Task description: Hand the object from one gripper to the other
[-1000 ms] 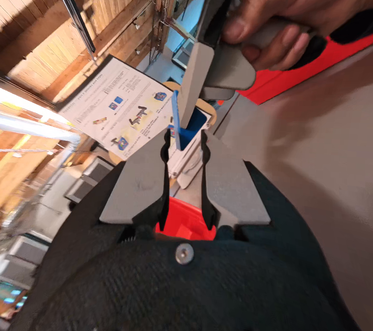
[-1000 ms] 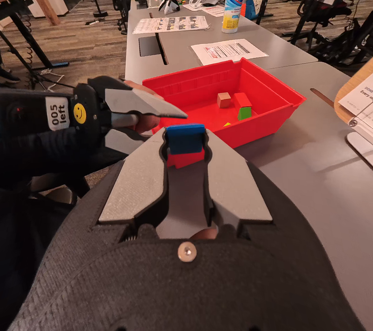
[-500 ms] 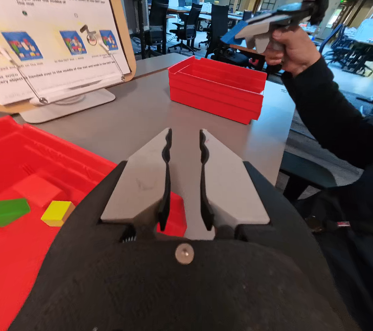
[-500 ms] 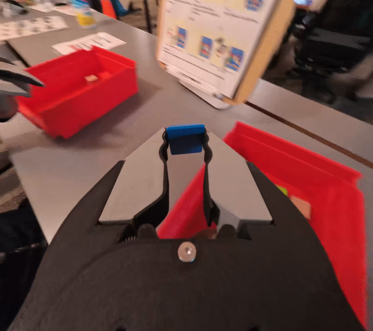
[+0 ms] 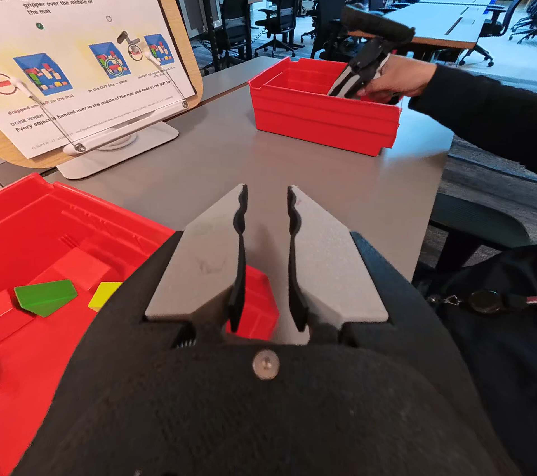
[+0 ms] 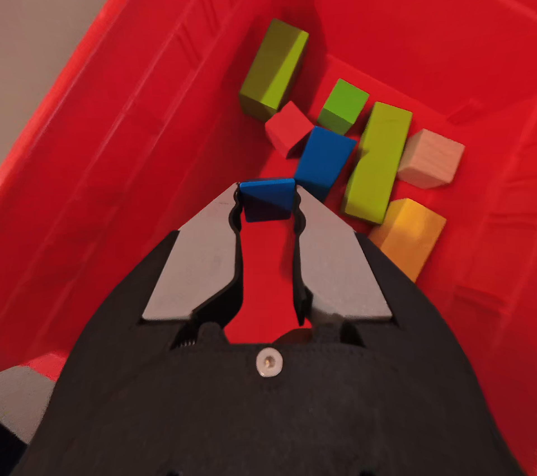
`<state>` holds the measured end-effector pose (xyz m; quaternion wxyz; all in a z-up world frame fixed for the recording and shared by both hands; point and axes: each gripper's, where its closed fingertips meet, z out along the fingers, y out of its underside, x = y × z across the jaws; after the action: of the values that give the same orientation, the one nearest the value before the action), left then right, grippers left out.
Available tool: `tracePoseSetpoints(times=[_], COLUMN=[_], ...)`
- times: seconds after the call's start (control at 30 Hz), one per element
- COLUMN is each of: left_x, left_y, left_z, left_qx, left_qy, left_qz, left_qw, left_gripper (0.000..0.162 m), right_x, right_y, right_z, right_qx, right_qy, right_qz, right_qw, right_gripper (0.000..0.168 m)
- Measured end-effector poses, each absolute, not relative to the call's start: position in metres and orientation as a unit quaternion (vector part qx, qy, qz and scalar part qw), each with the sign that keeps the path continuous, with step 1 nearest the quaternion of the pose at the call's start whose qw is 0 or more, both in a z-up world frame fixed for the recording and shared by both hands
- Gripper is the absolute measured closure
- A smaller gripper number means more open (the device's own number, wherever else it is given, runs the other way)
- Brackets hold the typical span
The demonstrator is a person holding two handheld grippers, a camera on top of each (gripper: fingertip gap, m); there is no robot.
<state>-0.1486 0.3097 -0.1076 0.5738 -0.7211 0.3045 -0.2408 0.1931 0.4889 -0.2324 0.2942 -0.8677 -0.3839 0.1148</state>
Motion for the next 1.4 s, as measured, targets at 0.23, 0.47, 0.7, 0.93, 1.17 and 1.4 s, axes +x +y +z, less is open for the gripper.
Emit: tracePoseSetpoints(times=[0.23,0.47,0.7,0.93,1.17,1.4], left_x=[-0.15,-0.151,-0.154,-0.179,-0.271,-0.272], left_y=[0.312,0.31,0.311,0.312,0.322,0.309], left_z=[-0.109,-0.109,-0.108,-0.094,-0.106,-0.171], left_qx=[-0.721,-0.72,-0.72,-0.725,-0.785,-0.859], left_qy=[0.301,0.306,0.296,0.272,0.166,0.236], left_qz=[-0.246,-0.239,-0.258,-0.234,-0.167,-0.17], left_qw=[0.574,0.575,0.573,0.588,0.573,0.421], left_gripper=[0.137,0.137,0.137,0.134,0.13,0.13], right_x=[0.168,0.17,0.181,0.177,0.13,0.058], right_y=[0.504,0.515,0.507,0.489,0.437,0.378], right_z=[-0.239,-0.248,-0.246,-0.183,-0.075,-0.038], right_qx=[-0.842,-0.839,-0.831,-0.807,-0.732,-0.666], right_qy=[-0.432,-0.457,-0.471,-0.463,-0.411,-0.473], right_qz=[0.111,0.123,0.107,0.108,0.201,0.252], right_qw=[0.302,0.27,0.275,0.35,0.505,0.519], right_gripper=[0.136,0.134,0.127,0.121,0.131,0.129])
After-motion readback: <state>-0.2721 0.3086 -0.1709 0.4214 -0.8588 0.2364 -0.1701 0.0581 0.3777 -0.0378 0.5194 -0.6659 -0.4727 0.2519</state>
